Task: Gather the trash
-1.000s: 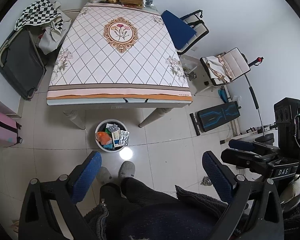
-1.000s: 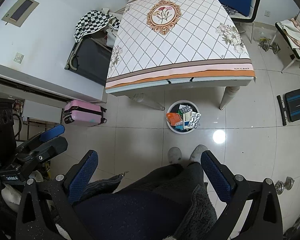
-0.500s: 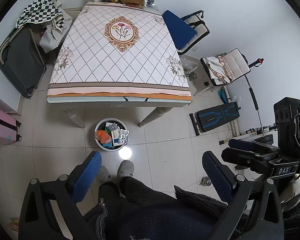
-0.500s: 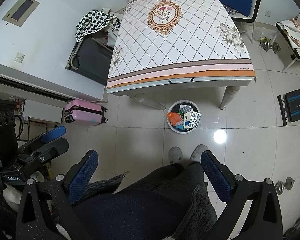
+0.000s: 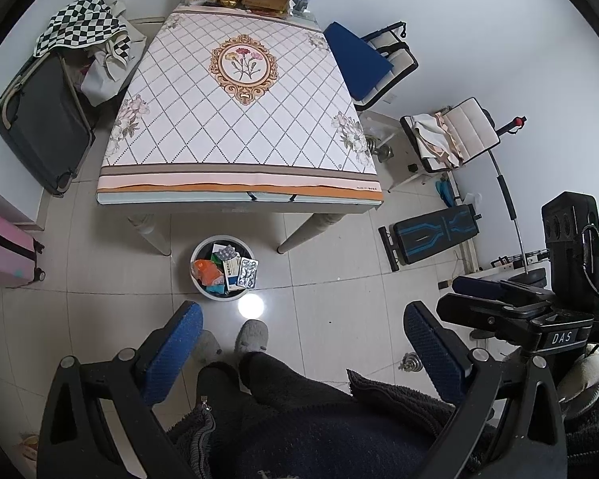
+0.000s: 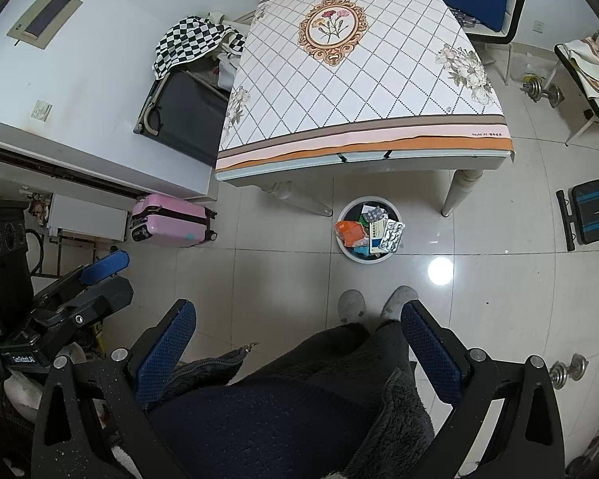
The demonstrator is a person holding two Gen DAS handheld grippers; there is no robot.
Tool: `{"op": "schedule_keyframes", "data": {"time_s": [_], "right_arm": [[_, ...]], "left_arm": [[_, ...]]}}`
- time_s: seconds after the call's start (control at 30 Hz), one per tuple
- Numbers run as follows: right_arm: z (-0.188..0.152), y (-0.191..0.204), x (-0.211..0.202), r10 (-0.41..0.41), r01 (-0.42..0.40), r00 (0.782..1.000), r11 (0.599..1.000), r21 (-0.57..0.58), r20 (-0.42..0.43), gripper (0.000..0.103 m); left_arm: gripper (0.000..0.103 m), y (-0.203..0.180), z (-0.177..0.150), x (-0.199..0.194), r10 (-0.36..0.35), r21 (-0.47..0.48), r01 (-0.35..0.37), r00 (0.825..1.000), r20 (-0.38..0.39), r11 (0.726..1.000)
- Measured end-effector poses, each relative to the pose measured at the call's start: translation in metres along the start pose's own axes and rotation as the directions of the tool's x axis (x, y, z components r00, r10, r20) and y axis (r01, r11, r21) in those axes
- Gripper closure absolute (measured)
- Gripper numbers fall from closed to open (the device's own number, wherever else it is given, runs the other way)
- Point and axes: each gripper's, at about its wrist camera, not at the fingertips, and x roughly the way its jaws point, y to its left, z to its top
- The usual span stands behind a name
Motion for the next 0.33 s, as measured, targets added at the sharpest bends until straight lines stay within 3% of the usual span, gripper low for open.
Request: {"op": "schedule_keyframes", "data": {"time_s": [0.33], "right_arm": [[-0.0024,-0.0012,-0.0034,0.004,-0.004,1.000,1.000,-0.015,-0.002,0.000]], "left_arm": [[0.000,-0.0031,0.0006,-0.0016,0.004,-0.003,-0.004,1.000,0.006,1.000]]}}
